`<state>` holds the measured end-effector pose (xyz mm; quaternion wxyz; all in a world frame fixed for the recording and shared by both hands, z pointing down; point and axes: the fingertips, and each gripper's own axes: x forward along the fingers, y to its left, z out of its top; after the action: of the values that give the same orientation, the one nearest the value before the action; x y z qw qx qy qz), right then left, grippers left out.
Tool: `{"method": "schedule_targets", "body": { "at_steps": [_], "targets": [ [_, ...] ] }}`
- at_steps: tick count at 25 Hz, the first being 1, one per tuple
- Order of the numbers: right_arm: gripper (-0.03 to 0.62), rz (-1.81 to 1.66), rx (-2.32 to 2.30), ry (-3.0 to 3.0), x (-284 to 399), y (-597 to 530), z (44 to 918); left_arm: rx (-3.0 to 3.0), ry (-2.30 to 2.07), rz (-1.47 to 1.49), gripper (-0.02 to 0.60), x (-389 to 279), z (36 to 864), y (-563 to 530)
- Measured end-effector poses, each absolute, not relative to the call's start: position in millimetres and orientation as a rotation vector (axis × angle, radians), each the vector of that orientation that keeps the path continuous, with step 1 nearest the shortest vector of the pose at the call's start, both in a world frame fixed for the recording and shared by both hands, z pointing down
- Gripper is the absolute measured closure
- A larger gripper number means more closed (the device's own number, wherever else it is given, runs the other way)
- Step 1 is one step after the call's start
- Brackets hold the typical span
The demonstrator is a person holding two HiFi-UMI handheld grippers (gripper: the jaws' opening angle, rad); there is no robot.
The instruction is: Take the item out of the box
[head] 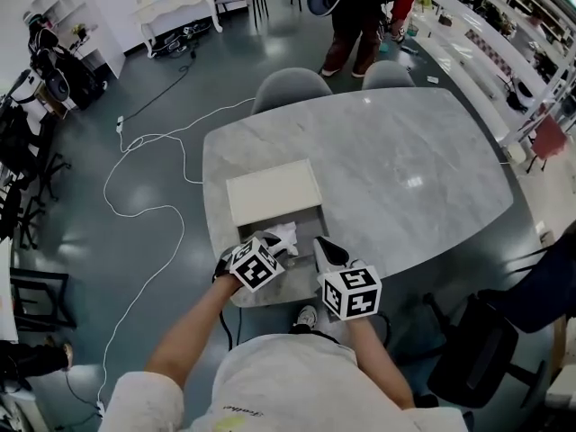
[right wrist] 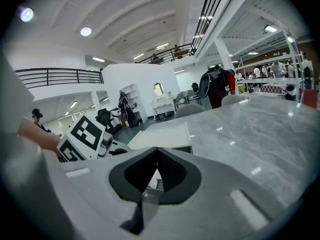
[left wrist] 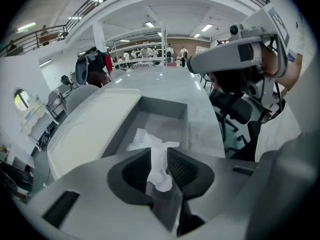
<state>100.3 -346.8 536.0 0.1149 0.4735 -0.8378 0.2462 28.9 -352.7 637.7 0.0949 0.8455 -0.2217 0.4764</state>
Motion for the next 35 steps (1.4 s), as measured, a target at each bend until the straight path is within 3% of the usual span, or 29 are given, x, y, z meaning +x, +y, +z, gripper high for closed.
{"method": "schedule_targets", "body": {
  "at_steps": [14, 19, 35],
  "targets": [
    [0.589, 0.745, 1.338, -2.508, 109.9, -374.2, 537.8, 2.457, -0.562, 1.675, 0.506, 32.1, 661.3, -359.6],
    [0.589, 0.740, 1.332, -2.513, 111.2, -381.7, 535.4, 2.467, -0.486, 1.731, 0.544, 37.2, 661.2, -355.0],
    [0.589, 0.772, 1.319, -2.521, 97.3, -372.6, 542.8, 2.511, -0.577, 1.531, 0.566, 41.0, 637.2, -352.8]
  ]
}}
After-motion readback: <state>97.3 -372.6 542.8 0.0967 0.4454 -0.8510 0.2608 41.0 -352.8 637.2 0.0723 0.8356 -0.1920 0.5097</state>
